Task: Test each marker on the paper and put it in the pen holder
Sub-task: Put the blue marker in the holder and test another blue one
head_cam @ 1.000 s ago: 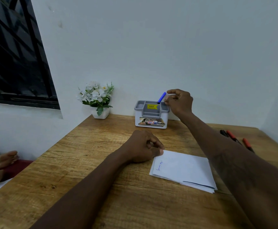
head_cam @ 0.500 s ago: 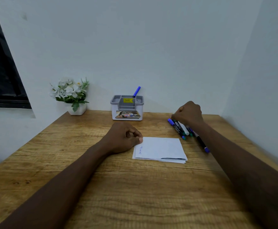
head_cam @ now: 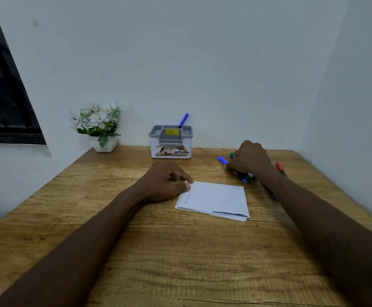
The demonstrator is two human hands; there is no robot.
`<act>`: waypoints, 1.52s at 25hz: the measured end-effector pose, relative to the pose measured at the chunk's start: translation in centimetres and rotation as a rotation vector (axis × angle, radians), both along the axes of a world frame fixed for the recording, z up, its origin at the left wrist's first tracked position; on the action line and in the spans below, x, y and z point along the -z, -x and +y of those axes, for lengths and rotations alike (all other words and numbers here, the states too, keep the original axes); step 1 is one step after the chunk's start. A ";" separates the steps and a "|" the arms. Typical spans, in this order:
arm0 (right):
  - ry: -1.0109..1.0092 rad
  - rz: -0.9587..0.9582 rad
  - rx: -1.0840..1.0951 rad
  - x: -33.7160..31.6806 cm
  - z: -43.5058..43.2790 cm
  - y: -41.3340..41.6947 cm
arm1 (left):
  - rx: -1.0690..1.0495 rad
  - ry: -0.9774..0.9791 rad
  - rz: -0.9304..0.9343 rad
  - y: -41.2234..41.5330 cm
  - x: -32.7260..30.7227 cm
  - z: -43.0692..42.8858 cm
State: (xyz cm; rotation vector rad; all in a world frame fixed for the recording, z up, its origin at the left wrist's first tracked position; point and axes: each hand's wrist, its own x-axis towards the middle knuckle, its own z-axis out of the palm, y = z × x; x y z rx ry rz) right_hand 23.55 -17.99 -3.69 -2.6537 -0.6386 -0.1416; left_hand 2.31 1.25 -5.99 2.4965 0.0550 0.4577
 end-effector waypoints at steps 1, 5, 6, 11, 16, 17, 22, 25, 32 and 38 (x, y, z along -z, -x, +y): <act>-0.006 0.007 -0.004 -0.1 0.0 0.3 | -0.009 -0.001 -0.004 -0.1 0.0 0.1; -0.132 0.002 -0.237 -1.0 0.4 1.9 | -0.151 -0.055 -0.147 -0.4 0.2 0.2; -0.151 0.021 -0.360 -1.2 0.7 2.7 | -0.189 -0.067 -0.220 -0.5 0.3 0.3; 0.037 0.040 -0.745 -1.4 3.0 7.6 | -0.131 -0.213 -0.437 -0.7 0.2 0.6; -0.241 0.413 -0.744 -2.5 2.7 9.0 | -0.091 -0.256 -0.486 -0.3 -0.7 0.5; -0.332 0.509 -0.713 -2.7 2.5 8.8 | -0.100 -0.247 -0.478 -0.2 -0.8 0.3; -0.934 1.067 -0.618 -2.5 2.2 10.1 | -0.260 -0.103 -0.444 0.2 -1.4 -0.6; -0.872 0.937 -0.505 -0.8 3.9 11.5 | -0.216 -0.010 -0.352 0.1 -1.5 -1.2; -0.607 0.726 -0.575 -0.9 4.8 11.8 | 0.016 0.255 -0.013 1.1 -2.1 -1.3; -0.625 0.908 -0.733 -0.2 4.6 11.1 | 0.063 0.596 0.132 2.0 -2.2 -0.4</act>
